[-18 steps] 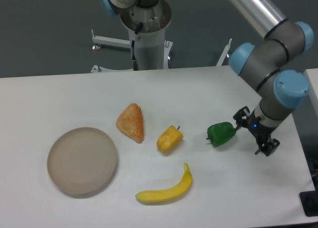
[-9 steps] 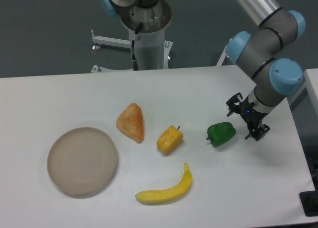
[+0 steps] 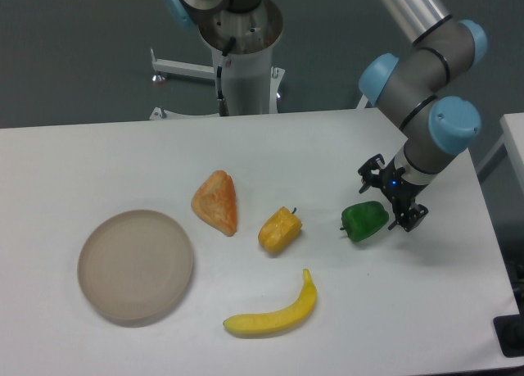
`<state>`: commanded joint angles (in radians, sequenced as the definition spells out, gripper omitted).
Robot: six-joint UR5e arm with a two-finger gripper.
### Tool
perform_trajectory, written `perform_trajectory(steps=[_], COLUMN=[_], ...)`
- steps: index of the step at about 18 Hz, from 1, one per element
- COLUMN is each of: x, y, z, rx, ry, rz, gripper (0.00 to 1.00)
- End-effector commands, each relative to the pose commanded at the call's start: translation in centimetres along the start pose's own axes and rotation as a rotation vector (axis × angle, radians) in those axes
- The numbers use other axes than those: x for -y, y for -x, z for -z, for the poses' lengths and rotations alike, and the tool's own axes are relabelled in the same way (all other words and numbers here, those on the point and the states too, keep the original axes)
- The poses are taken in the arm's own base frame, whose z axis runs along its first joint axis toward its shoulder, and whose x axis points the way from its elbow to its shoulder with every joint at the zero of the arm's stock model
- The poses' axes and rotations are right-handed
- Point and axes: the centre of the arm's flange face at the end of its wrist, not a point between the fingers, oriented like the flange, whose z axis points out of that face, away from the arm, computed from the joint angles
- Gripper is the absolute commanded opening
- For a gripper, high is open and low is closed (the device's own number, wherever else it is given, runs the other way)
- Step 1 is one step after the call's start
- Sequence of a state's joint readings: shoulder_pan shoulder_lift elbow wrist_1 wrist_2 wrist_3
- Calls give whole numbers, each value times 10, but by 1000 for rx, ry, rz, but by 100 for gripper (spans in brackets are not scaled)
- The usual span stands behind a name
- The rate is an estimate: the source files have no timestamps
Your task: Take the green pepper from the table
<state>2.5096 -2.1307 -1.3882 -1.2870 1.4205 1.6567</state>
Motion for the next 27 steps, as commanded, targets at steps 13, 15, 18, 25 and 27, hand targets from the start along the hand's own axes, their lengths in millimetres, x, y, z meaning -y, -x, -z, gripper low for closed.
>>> perform_trajectory(steps=[13,15,18,25,27], x=[3,2,7,39,42], y=[2,3,7,23,27], z=[-5,-2,14,63,66], rx=[21,28,55,73,84], ry=[7,7,4,14,8], rz=[32,33,30,58,88], gripper=[45,41,39,32,33])
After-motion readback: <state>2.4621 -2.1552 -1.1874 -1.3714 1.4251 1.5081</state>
